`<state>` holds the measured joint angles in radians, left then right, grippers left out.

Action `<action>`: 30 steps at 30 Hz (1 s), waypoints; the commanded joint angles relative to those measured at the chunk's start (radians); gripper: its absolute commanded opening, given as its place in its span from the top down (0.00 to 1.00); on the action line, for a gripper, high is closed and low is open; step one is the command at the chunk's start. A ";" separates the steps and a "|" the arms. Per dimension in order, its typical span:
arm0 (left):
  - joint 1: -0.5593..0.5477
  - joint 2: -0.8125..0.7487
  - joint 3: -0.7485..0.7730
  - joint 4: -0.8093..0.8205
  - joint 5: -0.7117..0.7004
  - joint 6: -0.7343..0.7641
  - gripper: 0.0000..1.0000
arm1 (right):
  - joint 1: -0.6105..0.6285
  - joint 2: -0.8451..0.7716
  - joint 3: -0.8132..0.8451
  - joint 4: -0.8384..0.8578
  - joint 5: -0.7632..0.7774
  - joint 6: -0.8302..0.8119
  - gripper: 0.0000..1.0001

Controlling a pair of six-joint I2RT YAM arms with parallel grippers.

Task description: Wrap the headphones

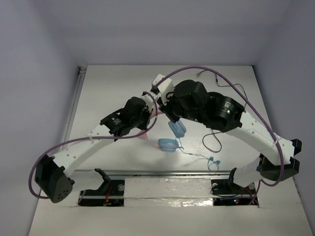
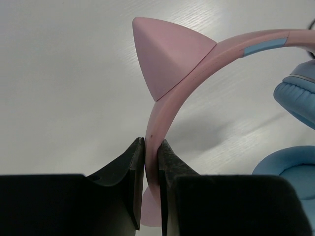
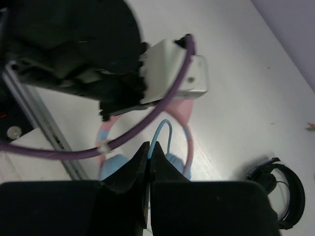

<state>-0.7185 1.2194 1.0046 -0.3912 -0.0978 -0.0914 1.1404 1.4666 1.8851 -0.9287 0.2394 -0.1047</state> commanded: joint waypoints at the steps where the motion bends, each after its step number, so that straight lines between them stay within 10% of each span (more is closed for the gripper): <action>1: -0.012 -0.101 -0.012 0.089 0.150 0.005 1.00 | -0.079 -0.022 0.032 0.100 -0.037 -0.061 1.00; 8: -0.021 -0.158 -0.095 0.100 0.186 -0.018 1.00 | -0.234 -0.077 -0.093 0.192 -0.034 -0.055 1.00; 17: -0.032 -0.038 -0.049 -0.078 -0.341 -0.111 1.00 | -0.283 -0.159 -0.069 0.071 -0.047 0.005 1.00; 23: -0.032 0.018 -0.006 -0.078 -0.434 -0.151 1.00 | -0.283 -0.327 -0.176 0.077 -0.434 0.046 1.00; 30: -0.045 -0.006 0.011 0.014 -0.067 -0.071 1.00 | -0.283 -0.307 -0.232 0.130 -0.439 0.031 1.00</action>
<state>-0.7475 1.2438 0.9714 -0.4366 -0.3374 -0.1902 0.8585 1.0813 1.6203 -0.8692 -0.1806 -0.0742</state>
